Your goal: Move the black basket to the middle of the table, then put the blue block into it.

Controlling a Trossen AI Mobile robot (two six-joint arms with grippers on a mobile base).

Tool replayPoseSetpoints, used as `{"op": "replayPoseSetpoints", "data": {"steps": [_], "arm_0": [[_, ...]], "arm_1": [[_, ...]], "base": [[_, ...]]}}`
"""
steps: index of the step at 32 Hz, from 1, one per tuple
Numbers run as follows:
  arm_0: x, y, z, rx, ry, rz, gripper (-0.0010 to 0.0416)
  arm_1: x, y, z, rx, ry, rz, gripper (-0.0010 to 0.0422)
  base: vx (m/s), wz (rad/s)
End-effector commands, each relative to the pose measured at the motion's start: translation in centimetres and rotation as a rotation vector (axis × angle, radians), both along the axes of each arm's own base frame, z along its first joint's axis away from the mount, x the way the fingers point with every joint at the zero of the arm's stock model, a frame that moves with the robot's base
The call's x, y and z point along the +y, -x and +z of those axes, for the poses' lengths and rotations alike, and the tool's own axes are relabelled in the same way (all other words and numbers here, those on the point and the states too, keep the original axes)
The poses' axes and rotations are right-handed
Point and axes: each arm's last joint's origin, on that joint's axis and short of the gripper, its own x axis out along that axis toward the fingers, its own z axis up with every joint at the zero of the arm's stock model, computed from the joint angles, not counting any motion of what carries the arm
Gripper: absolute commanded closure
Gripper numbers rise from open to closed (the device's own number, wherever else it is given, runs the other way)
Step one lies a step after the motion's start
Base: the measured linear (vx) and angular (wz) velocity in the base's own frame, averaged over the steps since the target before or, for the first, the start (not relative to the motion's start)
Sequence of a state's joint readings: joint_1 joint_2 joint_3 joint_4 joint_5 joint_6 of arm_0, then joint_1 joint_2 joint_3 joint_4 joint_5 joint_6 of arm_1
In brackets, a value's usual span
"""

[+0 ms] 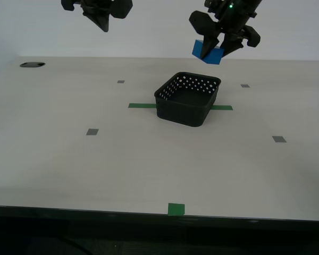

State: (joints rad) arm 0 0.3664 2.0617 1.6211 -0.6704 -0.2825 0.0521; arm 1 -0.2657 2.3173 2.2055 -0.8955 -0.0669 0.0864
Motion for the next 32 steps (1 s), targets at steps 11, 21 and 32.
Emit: {"op": "replayPoseSetpoints", "data": {"steps": [11,21,32], "arm_0": [[5.3,3.0,-0.2,0.037,0.043,0.122,0.0405],[5.1,2.9,-0.3,0.000,0.110,0.108,0.0280],[5.0,3.0,-0.3,0.016,0.119,0.109,0.0015]], "arm_1": [[1.7,-0.5,0.0,-0.008,-0.001,0.032,0.0412],[1.8,-0.5,0.0,-0.007,-0.001,0.035,0.0412],[1.8,-0.5,0.0,-0.006,-0.001,0.035,0.0412]], "base": [[0.000,0.000],[0.000,0.000],[0.000,0.000]]}}
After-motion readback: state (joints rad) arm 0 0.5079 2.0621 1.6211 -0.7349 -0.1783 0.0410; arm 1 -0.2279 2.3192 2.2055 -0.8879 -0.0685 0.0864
